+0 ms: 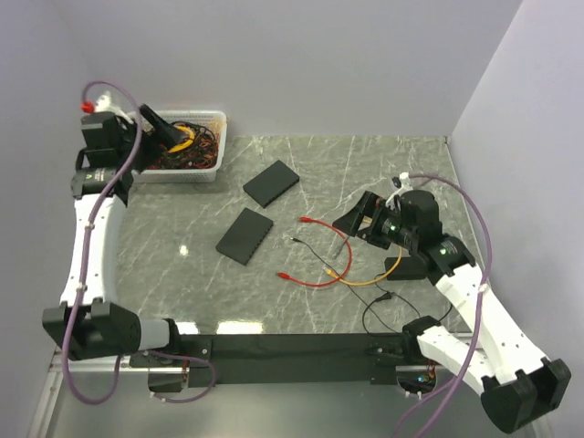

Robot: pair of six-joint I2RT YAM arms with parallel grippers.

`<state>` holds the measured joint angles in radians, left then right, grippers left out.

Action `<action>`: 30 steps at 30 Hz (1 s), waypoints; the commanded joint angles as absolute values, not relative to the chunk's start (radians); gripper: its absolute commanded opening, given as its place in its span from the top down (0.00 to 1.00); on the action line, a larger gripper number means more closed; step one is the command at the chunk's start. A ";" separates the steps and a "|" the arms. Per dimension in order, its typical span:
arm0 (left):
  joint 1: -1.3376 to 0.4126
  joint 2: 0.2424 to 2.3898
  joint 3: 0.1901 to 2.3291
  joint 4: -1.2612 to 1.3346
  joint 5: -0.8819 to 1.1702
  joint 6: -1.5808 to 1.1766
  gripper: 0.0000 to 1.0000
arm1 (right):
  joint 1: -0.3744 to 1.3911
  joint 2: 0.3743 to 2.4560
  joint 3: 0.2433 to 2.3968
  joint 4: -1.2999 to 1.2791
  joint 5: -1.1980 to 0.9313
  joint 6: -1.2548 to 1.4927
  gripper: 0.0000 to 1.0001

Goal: Insert the plug into the switch port

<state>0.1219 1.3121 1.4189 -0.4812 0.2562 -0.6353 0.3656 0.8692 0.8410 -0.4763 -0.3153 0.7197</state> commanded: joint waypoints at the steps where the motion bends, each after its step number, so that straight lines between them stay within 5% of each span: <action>1: 0.124 1.194 1.505 -0.635 0.003 -0.707 0.01 | 0.368 0.917 0.972 -0.590 -0.250 0.577 0.02; 5: 0.120 1.143 1.335 -0.772 -0.098 -0.915 0.01 | 0.399 0.933 0.993 -0.650 -0.152 0.499 0.02; 10: 0.117 1.111 1.198 -0.655 0.100 -0.841 0.01 | 0.483 0.946 0.982 -0.660 -0.132 0.419 0.02; 24: -0.159 0.960 0.927 -0.666 0.026 -0.693 0.01 | 0.741 1.336 1.167 -0.698 -0.095 0.333 0.01; 30: -0.167 0.936 0.844 -0.588 0.087 -0.592 0.00 | 0.770 1.445 1.137 -0.516 -0.113 0.327 0.07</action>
<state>-0.1623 0.9668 0.8608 -0.6483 0.0723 -0.6674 0.7700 1.4227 1.1370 -0.6338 -0.1204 0.3412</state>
